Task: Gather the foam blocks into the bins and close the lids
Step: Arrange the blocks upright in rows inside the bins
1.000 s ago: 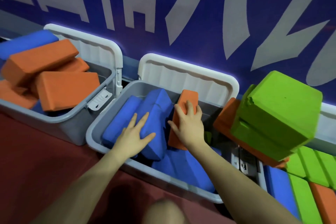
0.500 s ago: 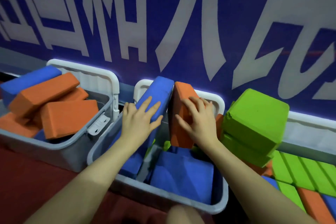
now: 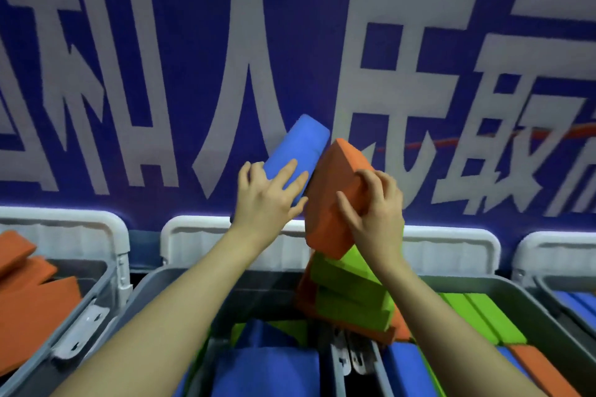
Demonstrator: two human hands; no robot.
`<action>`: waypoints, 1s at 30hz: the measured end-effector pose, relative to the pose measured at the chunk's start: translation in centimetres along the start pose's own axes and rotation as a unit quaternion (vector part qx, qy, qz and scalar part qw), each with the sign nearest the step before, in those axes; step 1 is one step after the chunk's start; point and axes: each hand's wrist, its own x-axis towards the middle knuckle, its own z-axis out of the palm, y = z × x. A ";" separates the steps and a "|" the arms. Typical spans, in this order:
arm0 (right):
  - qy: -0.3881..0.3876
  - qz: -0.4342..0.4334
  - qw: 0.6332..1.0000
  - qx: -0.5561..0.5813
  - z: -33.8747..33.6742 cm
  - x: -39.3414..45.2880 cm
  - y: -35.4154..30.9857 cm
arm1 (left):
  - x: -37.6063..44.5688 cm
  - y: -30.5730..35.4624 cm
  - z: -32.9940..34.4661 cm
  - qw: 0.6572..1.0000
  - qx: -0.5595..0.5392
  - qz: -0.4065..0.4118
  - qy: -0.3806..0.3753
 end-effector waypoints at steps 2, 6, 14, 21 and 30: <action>0.001 -0.003 1.000 -0.030 -0.8 -1.0 1.3 | 1.4 1.0 0.5 1.000 0.010 0.020 0.012; -0.037 -0.004 0.993 -0.111 -2.5 -2.0 3.3 | 2.3 3.2 0.9 0.998 0.007 0.054 0.023; -0.132 -0.019 0.985 -0.111 -5.1 -3.2 6.6 | 4.5 4.6 1.3 0.994 -0.025 0.089 0.057; -0.123 0.025 0.973 -0.194 -4.6 -4.5 6.8 | 6.2 6.9 1.2 0.991 -0.040 0.125 -0.003; -0.090 0.056 0.991 -0.080 -5.6 -4.1 6.8 | 5.0 7.9 0.1 0.943 -0.261 0.121 -0.168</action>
